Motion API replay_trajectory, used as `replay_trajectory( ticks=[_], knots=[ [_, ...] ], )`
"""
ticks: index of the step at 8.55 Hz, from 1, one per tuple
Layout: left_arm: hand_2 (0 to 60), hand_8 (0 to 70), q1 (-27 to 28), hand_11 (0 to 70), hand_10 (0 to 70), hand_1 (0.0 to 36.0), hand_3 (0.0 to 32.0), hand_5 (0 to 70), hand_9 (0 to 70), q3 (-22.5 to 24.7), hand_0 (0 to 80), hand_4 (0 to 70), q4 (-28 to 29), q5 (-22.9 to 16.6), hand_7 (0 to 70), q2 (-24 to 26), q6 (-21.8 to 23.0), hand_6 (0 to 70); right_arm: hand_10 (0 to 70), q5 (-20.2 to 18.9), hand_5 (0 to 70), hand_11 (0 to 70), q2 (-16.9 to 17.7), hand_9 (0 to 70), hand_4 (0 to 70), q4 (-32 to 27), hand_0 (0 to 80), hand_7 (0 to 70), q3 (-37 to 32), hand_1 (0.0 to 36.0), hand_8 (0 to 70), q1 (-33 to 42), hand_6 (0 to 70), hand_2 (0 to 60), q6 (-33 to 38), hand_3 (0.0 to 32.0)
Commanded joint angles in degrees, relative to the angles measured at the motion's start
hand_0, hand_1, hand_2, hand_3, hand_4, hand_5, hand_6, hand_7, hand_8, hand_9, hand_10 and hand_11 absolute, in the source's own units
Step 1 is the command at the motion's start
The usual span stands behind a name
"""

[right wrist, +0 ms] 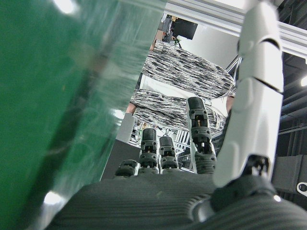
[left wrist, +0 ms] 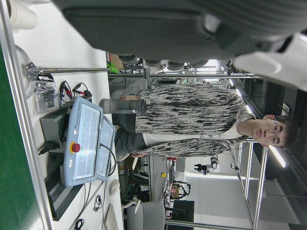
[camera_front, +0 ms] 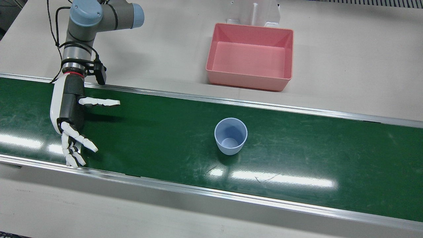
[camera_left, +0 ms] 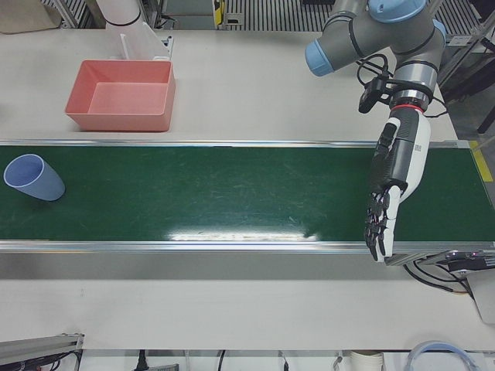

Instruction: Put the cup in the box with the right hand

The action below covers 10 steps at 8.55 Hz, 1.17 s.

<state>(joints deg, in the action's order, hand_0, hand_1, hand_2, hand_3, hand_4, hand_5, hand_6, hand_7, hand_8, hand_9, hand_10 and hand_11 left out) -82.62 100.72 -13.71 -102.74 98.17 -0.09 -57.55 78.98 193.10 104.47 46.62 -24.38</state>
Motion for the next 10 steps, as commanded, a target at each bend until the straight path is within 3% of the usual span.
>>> replay_trajectory(
  ticks=[1, 2, 3, 5, 6, 7, 8, 9, 10],
  knots=[
    [0.0, 0.0, 0.00, 0.0, 0.0, 0.0, 0.0, 0.0, 0.0, 0.00, 0.0, 0.0, 0.00, 0.00, 0.0, 0.00, 0.00, 0.0, 3.3, 0.07, 6.3, 6.5, 0.03, 20.9, 22.8, 0.00, 53.6, 20.2, -0.76, 14.9, 11.8, -0.21, 6.1, 3.4, -0.06, 0.0],
    [0.0, 0.0, 0.00, 0.0, 0.0, 0.0, 0.0, 0.0, 0.0, 0.00, 0.0, 0.0, 0.00, 0.00, 0.0, 0.00, 0.00, 0.0, 3.4, 0.07, 6.4, 6.6, -0.05, 20.9, 18.9, 0.00, 52.1, 20.2, -0.76, 17.8, 11.9, -0.30, 6.2, 13.4, -0.14, 0.0],
    [0.0, 0.0, 0.00, 0.0, 0.0, 0.0, 0.0, 0.0, 0.0, 0.00, 0.0, 0.0, 0.00, 0.00, 0.0, 0.00, 0.00, 0.0, 3.4, 0.07, 6.4, 6.6, -0.05, 20.9, 20.2, 0.00, 52.6, 20.2, -0.76, 17.0, 11.8, -0.30, 6.1, 10.2, -0.23, 0.0],
    [0.0, 0.0, 0.00, 0.0, 0.0, 0.0, 0.0, 0.0, 0.0, 0.00, 0.0, 0.0, 0.00, 0.00, 0.0, 0.00, 0.00, 0.0, 3.5, -0.02, 6.4, 6.7, -0.32, 21.0, 23.3, 0.00, 52.6, 20.6, -0.76, 17.0, 11.9, -0.30, 6.2, 10.2, -0.23, 0.0],
    [0.0, 0.0, 0.00, 0.0, 0.0, 0.0, 0.0, 0.0, 0.0, 0.00, 0.0, 0.0, 0.00, 0.00, 0.0, 0.00, 0.00, 0.0, 3.4, -0.02, 6.3, 6.6, -0.40, 21.0, 24.4, 0.00, 54.1, 20.5, -0.67, 14.3, 11.9, -0.47, 6.2, 0.0, -0.32, 0.0],
    [0.0, 0.0, 0.00, 0.0, 0.0, 0.0, 0.0, 0.0, 0.0, 0.00, 0.0, 0.0, 0.00, 0.00, 0.0, 0.00, 0.00, 0.0, 3.4, -0.02, 6.4, 6.6, -0.41, 21.1, 22.0, 0.00, 53.2, 20.5, -0.67, 16.2, 11.9, -0.74, 6.2, 7.0, -0.41, 0.0],
    [0.0, 0.0, 0.00, 0.0, 0.0, 0.0, 0.0, 0.0, 0.0, 0.00, 0.0, 0.0, 0.00, 0.00, 0.0, 0.00, 0.00, 0.0, 3.3, -0.02, 6.4, 6.4, -0.32, 21.2, 22.3, 0.00, 53.4, 20.7, -0.58, 16.4, 12.0, -1.09, 6.2, 7.0, -0.41, 0.0],
    [0.0, 0.0, 0.00, 0.0, 0.0, 0.0, 0.0, 0.0, 0.0, 0.00, 0.0, 0.0, 0.00, 0.00, 0.0, 0.00, 0.00, 0.0, 3.3, -0.02, 6.5, 6.4, -0.40, 21.3, 20.2, 0.00, 52.5, 21.0, -0.58, 18.4, 12.1, -1.18, 6.3, 13.9, -0.41, 0.0],
    [0.0, 0.0, 0.00, 0.0, 0.0, 0.0, 0.0, 0.0, 0.0, 0.00, 0.0, 0.0, 0.00, 0.00, 0.0, 0.00, 0.00, 0.0, 3.2, -0.02, 6.5, 6.3, -0.41, 21.3, 24.8, 0.00, 54.8, 21.0, -0.58, 14.9, 12.1, -1.18, 6.3, 0.0, -0.41, 0.0]
  ],
)
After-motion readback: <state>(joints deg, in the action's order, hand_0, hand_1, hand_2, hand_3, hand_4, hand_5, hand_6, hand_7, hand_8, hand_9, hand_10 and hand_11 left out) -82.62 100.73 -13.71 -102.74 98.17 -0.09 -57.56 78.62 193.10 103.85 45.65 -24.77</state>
